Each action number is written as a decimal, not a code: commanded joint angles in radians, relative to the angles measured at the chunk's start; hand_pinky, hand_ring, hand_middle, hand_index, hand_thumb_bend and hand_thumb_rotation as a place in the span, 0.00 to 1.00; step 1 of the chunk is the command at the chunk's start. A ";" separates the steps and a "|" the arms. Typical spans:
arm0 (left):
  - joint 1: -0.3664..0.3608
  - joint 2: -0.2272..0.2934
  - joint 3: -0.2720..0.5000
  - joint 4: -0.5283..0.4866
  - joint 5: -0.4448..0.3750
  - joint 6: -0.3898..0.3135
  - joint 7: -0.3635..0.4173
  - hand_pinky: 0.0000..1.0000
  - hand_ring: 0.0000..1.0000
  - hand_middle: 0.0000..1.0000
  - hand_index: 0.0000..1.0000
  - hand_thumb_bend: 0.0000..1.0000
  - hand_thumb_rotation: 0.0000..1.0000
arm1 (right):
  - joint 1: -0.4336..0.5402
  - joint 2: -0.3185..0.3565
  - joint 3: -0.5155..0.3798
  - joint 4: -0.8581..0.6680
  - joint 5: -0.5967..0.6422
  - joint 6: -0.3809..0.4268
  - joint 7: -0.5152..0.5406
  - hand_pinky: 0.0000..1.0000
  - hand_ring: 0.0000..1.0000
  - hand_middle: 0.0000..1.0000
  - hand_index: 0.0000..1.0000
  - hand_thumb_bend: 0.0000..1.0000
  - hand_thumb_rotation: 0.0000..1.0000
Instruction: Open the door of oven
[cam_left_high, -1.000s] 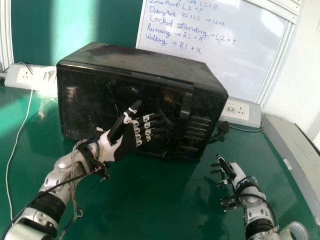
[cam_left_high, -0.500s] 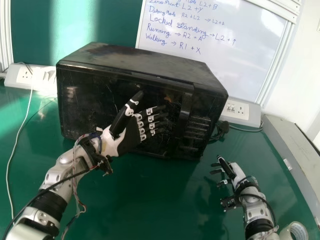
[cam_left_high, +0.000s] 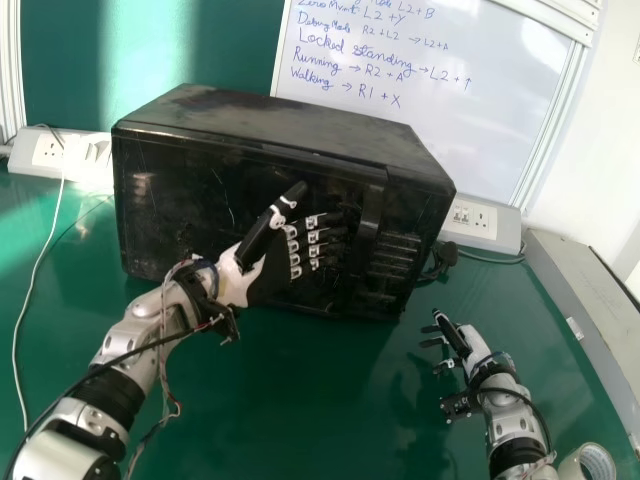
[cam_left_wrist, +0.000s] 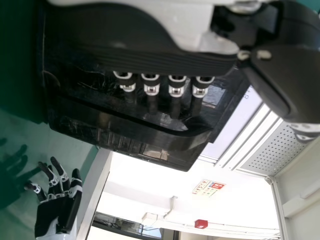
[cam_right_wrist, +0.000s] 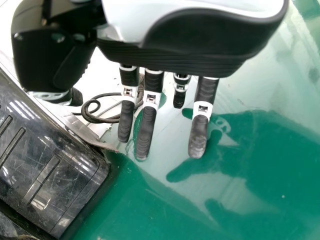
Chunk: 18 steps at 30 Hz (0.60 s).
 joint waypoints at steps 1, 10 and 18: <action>-0.021 -0.015 -0.015 0.027 0.022 -0.028 0.023 1.00 1.00 1.00 1.00 1.00 0.99 | 0.020 0.011 -0.002 0.019 0.004 0.015 0.002 0.29 0.37 0.49 0.64 0.62 1.00; -0.057 -0.034 -0.005 0.153 0.061 -0.095 0.090 1.00 1.00 1.00 1.00 1.00 1.00 | 0.021 0.010 0.002 0.017 -0.001 0.008 0.000 0.29 0.37 0.49 0.64 0.61 1.00; -0.088 -0.035 -0.009 0.245 0.091 -0.136 0.115 1.00 1.00 1.00 0.99 1.00 1.00 | 0.021 0.009 0.002 0.018 0.000 0.010 0.006 0.31 0.40 0.51 0.65 0.60 1.00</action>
